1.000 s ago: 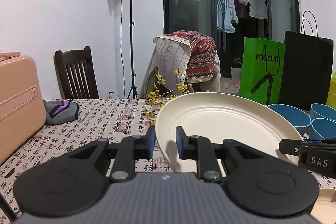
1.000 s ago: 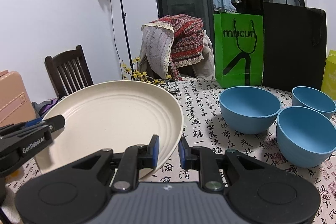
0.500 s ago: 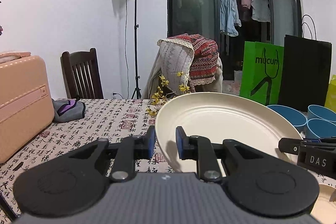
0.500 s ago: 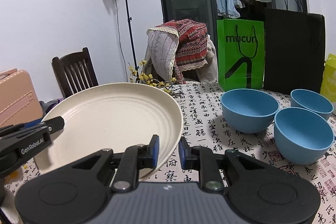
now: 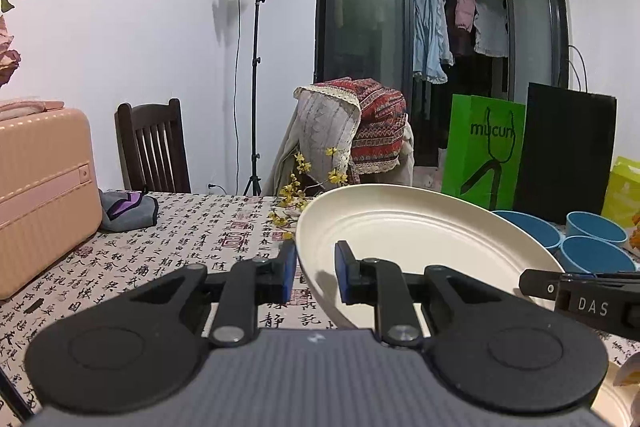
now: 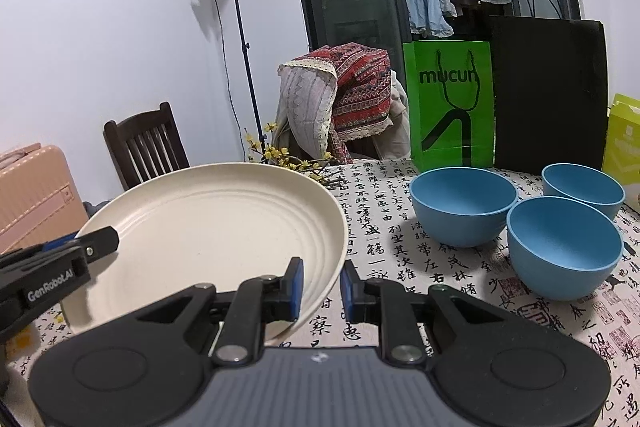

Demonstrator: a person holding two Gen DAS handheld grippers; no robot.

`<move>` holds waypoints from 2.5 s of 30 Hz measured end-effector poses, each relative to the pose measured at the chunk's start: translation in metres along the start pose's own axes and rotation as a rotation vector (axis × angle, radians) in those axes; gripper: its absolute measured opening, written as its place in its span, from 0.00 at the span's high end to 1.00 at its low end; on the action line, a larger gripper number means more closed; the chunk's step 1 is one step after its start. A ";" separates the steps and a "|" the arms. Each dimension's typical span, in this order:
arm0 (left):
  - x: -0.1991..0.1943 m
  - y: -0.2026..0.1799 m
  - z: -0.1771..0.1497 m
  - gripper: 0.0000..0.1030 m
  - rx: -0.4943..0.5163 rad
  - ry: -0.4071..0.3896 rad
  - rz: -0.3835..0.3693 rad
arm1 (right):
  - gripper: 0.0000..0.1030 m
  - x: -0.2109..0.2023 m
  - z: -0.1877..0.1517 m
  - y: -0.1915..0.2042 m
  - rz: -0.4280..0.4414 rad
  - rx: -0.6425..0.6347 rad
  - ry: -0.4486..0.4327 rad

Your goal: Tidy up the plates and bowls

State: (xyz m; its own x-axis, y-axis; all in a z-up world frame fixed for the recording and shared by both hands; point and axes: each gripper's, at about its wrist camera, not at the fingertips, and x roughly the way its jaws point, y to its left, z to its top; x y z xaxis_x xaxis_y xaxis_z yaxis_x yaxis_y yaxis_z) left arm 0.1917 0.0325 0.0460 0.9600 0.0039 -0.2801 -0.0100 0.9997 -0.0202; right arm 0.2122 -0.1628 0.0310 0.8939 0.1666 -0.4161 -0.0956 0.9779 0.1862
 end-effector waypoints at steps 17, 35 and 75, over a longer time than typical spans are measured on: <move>-0.033 -0.005 -0.006 0.80 -0.035 -0.038 0.000 | 0.81 -0.027 -0.009 -0.003 0.004 -0.002 -0.045; -0.059 -0.011 -0.016 0.80 -0.045 -0.062 -0.008 | 0.81 -0.044 -0.017 -0.011 0.007 0.000 -0.071; -0.080 -0.032 -0.033 0.80 -0.035 -0.065 -0.042 | 0.81 -0.084 -0.041 -0.019 -0.051 0.018 -0.128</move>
State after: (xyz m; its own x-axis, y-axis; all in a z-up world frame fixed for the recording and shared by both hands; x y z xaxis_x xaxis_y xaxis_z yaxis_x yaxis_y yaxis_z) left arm 0.1061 0.0000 0.0372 0.9760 -0.0358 -0.2150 0.0225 0.9977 -0.0641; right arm 0.1207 -0.1900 0.0256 0.9462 0.0981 -0.3084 -0.0419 0.9821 0.1837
